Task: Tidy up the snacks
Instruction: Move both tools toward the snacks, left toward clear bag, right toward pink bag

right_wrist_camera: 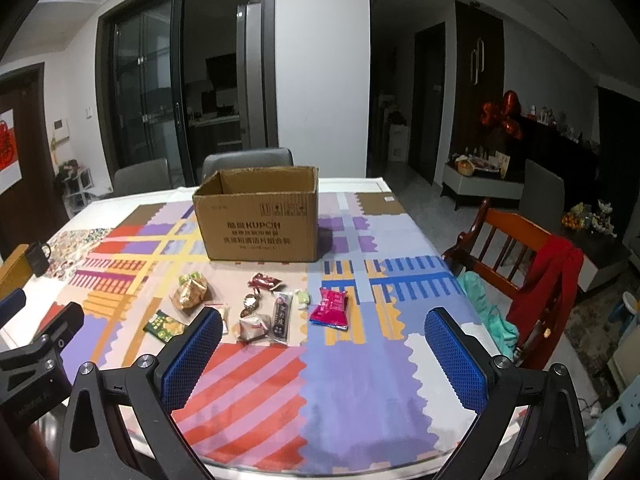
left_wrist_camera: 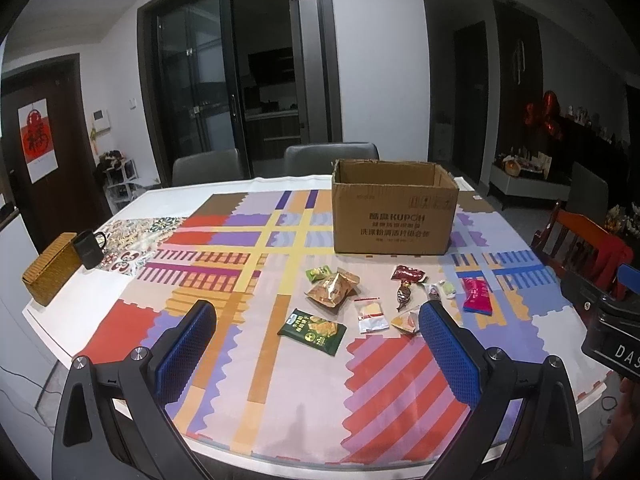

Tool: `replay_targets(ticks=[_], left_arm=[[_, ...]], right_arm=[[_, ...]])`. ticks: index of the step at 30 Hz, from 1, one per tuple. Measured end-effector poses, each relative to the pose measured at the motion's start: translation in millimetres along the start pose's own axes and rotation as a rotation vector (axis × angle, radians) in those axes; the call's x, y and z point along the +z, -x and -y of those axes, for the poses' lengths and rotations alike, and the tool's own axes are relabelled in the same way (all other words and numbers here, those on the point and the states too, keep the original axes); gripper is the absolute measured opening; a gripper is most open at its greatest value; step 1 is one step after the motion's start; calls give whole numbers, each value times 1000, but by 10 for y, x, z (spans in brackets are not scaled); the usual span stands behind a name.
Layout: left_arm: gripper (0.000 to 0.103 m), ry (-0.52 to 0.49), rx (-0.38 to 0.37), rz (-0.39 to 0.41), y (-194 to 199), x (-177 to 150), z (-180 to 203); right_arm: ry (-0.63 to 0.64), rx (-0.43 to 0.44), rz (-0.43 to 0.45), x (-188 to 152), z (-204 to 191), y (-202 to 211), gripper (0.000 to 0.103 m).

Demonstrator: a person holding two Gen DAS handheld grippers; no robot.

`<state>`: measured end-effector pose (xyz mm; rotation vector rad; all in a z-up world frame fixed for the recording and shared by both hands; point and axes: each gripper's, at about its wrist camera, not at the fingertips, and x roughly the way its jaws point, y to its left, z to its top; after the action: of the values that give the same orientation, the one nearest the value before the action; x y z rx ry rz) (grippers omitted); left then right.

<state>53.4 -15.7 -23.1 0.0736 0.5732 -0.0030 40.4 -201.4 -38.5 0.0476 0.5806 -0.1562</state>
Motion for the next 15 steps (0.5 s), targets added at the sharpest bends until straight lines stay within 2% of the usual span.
replay_targets(ticks=[15], left_arm=[[103,-40,-4,-71,-587,216,206]], right_arm=[[0,4,-84,173,66,-655,102]])
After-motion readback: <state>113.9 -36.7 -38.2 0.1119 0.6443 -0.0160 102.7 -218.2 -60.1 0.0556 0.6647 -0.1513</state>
